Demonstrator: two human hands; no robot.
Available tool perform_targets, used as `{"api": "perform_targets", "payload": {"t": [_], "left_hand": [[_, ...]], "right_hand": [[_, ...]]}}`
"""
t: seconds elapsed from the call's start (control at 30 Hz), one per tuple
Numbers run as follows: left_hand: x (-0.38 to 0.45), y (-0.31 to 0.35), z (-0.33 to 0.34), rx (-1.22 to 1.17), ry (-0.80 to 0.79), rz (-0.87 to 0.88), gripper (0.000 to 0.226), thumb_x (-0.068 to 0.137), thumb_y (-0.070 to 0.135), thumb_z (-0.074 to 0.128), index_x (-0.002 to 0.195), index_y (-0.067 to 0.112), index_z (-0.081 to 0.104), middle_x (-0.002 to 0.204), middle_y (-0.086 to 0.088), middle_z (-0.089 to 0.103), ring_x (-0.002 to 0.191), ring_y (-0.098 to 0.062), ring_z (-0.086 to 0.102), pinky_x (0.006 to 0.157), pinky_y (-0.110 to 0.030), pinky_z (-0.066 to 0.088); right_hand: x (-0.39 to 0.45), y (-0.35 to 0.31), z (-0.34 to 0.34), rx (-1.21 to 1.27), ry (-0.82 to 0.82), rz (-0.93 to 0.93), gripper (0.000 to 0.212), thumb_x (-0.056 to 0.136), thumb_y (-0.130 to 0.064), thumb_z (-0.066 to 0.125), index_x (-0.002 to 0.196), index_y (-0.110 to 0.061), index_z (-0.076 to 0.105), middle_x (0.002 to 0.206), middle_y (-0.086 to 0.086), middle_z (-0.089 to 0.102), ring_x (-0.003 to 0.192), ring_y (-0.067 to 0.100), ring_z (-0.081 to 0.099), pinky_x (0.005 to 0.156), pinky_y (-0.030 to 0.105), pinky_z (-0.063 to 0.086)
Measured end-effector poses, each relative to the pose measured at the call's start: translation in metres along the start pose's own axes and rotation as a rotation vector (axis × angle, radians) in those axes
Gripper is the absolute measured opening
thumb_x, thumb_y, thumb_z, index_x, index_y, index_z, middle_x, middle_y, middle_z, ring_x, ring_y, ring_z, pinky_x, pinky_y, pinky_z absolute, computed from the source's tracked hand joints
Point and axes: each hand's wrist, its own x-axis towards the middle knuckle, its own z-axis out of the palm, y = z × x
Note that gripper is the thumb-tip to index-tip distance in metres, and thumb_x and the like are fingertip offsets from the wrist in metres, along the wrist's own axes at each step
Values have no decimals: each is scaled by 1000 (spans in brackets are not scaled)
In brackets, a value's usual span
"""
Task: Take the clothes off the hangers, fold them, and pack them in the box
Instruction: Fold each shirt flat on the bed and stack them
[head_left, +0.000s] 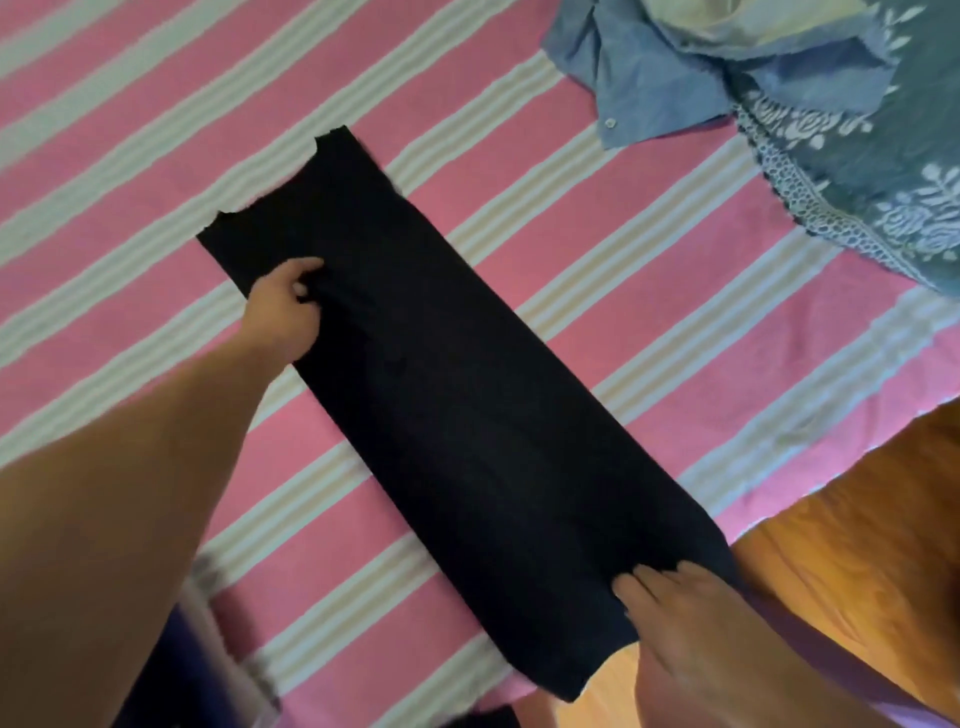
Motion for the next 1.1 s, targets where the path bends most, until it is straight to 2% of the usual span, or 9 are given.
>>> {"api": "perform_targets", "payload": {"t": [0.07, 0.13, 0.37, 0.57, 0.7, 0.83, 0.93, 1.0, 1.1], "left_hand": [[4, 7, 7, -486, 8, -228, 58, 89, -7, 47, 137, 26, 54, 98, 1, 63, 82, -20, 63, 76, -32, 58], [11, 18, 7, -750, 23, -286, 44, 92, 2, 51, 128, 27, 59, 103, -1, 66, 77, -15, 61, 71, -29, 58], [24, 39, -10, -516, 211, -140, 35, 91, 2, 54, 112, 24, 70, 111, 2, 69, 86, -12, 67, 66, -24, 54], [-24, 13, 17, 3, 181, -271, 54, 98, 16, 51, 151, 16, 40, 151, -15, 34, 135, -33, 42, 113, -38, 35], [-157, 3, 63, -171, 236, -188, 55, 93, 18, 61, 146, 15, 44, 143, -12, 39, 129, -27, 43, 111, -35, 34], [-299, -33, 117, -559, 68, -696, 49, 90, 30, 69, 132, 13, 49, 120, -11, 64, 103, -24, 64, 94, -42, 52], [-362, -35, 153, -620, -64, -827, 28, 93, 39, 70, 107, 15, 63, 99, -5, 71, 89, -20, 69, 78, -37, 54], [-380, -28, 173, -661, -143, -800, 24, 94, 40, 70, 98, 16, 68, 92, -2, 74, 87, -20, 71, 78, -36, 56], [-393, -19, 192, -732, -235, -757, 7, 98, 31, 66, 102, 27, 70, 95, 6, 76, 93, -17, 73, 85, -36, 58]], "right_hand": [[0, -7, 14, 34, -104, 41, 56, 47, -16, 85, 90, -24, 50, 64, -10, 51, 46, 13, 51, 54, 29, 37], [1, -13, 11, 72, -124, 64, 54, 48, -13, 87, 88, -26, 53, 65, -11, 51, 48, 13, 50, 53, 28, 39], [-6, -30, -16, 115, -53, 13, 51, 42, -9, 85, 86, -22, 62, 67, -9, 55, 52, 12, 48, 61, 25, 32], [4, -38, 0, 24, -272, -168, 18, 86, -40, 52, 88, -31, 68, 76, -13, 58, 66, 9, 57, 61, 27, 51], [17, -10, -26, 159, -256, 182, 12, 93, -18, 56, 87, -27, 61, 81, -11, 56, 72, 11, 56, 62, 16, 37], [16, 35, -35, 359, -135, 556, 13, 98, -21, 61, 110, -17, 62, 101, -1, 59, 92, 20, 59, 77, 26, 46], [17, 47, -23, 481, -206, 649, 22, 91, -29, 73, 107, -19, 62, 101, -3, 56, 92, 17, 58, 80, 33, 50], [17, 49, -10, 613, -237, 672, 15, 87, -28, 77, 91, -16, 68, 89, -5, 66, 82, 15, 66, 70, 33, 53], [11, 56, -5, 732, -266, 658, 11, 91, -27, 73, 95, -16, 73, 89, -7, 73, 85, 12, 71, 68, 27, 56]]}}
